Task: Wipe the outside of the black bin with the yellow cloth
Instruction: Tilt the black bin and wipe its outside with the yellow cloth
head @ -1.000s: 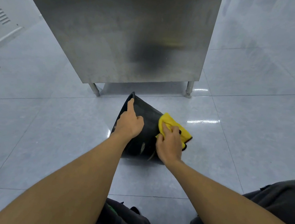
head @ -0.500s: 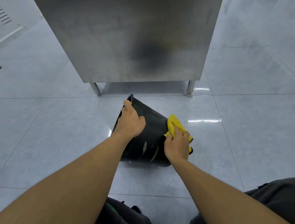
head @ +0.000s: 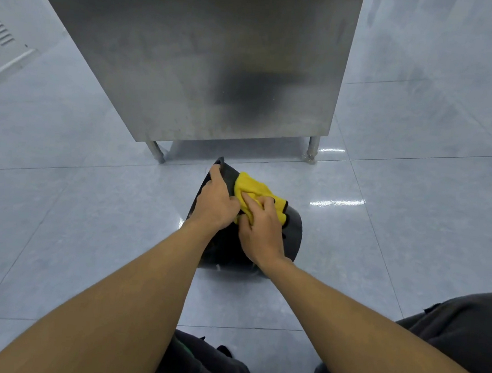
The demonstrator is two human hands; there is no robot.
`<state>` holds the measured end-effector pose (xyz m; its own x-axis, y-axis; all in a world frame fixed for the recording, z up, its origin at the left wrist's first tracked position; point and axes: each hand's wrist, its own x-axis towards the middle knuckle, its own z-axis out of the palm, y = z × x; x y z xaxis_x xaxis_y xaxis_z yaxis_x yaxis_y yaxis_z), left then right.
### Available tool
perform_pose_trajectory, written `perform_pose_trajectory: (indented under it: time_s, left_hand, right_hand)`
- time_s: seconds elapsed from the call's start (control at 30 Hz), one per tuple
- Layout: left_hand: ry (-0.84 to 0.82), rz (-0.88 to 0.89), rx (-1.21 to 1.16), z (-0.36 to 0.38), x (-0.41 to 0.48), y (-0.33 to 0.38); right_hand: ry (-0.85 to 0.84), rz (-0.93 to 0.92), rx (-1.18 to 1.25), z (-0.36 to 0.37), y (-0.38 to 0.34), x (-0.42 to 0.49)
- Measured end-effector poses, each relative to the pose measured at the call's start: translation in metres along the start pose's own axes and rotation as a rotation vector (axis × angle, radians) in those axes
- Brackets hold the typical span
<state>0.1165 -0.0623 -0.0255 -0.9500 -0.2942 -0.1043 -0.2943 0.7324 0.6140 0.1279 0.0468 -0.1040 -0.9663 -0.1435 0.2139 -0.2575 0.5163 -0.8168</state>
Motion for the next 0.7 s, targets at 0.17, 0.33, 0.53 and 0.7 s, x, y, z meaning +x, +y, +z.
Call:
perform_pose_trajectory:
  time_s: [0.17, 0.33, 0.53, 0.7]
  left_hand:
    - [0.031, 0.035, 0.023, -0.003, -0.002, 0.007]
    - [0.007, 0.024, 0.235, 0.001, -0.008, 0.007]
    - [-0.066, -0.007, 0.167, 0.007, -0.003, 0.005]
    - [-0.001, -0.006, 0.014, 0.005, -0.006, 0.005]
  right_hand:
    - [0.128, 0.275, -0.064, -0.012, 0.029, 0.0]
    - [0.143, 0.612, -0.06, -0.021, 0.058, -0.012]
    - [0.112, 0.288, -0.106, -0.013, 0.032, -0.008]
    - [0.001, -0.072, -0.036, -0.001, 0.007, -0.006]
